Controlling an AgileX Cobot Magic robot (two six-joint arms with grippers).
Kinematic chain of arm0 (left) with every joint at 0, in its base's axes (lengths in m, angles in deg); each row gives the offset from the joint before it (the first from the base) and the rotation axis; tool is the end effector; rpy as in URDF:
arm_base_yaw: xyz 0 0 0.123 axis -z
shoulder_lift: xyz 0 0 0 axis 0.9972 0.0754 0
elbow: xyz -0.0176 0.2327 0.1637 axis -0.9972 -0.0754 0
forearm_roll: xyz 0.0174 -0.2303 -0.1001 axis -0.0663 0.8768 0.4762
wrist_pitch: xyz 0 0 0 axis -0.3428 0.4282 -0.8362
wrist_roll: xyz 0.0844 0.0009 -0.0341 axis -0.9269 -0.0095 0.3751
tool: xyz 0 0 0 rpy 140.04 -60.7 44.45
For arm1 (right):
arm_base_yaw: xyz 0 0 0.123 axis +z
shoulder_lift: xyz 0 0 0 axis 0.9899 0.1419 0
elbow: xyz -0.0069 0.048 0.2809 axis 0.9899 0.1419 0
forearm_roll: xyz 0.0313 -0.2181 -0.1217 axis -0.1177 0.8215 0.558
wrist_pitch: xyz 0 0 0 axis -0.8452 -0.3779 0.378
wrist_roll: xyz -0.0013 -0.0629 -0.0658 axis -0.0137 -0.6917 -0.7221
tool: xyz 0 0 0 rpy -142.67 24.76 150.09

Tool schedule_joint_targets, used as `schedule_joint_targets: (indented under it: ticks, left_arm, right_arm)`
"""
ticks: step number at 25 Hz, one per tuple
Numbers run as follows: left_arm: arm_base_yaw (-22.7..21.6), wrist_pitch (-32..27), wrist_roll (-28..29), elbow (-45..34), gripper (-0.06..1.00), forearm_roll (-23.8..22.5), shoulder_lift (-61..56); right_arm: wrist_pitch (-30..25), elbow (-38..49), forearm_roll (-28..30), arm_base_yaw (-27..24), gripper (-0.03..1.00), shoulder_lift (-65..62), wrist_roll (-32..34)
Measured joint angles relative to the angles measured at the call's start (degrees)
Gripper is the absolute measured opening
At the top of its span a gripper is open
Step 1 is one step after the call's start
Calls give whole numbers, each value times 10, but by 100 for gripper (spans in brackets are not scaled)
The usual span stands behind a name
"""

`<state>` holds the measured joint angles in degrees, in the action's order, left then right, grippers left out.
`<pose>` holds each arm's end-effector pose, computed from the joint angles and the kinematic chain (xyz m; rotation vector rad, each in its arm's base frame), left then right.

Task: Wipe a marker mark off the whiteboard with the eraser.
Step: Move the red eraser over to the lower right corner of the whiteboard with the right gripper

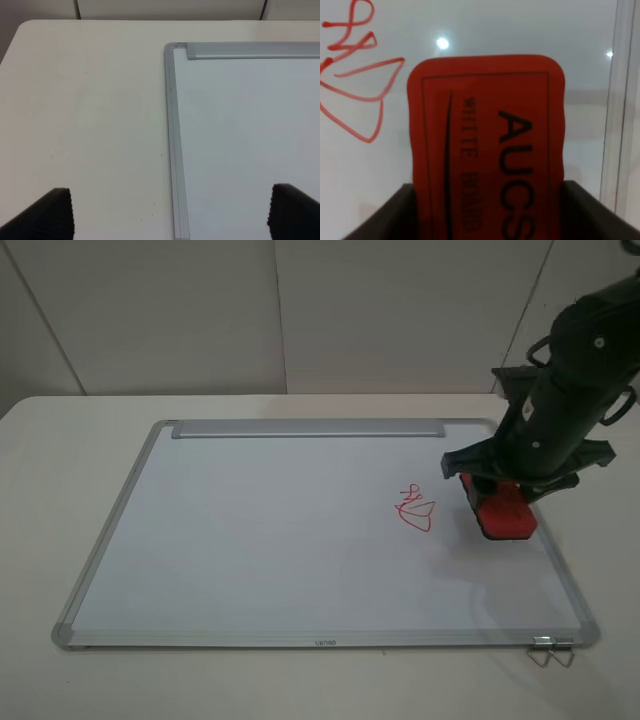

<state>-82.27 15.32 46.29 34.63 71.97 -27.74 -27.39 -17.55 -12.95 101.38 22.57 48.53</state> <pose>-0.0061 0.0004 0.2756 0.0308 2.0484 -0.0555 0.2763 0.0824 0.1721 -0.0117 2.9151 -0.1398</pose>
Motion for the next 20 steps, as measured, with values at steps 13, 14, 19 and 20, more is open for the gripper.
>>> schedule_joint_targets:
  ticks: [13, 14, 19, 20]
  left_arm:
    - [0, 0, 0, 0, 77, 0, 0]
    - [0, 0, 0, 0, 77, 0, 0]
    - [0, 0, 0, 0, 77, 0, 0]
    - [0, 0, 0, 0, 77, 0, 0]
  right_arm:
    - [92, 114, 45, 5, 49, -2, 74]
    - [93, 114, 45, 8, 49, -2, 78]
    - [107, 114, 46, 19, 49, -2, 83]
    - [110, 114, 46, 19, 52, -2, 83]
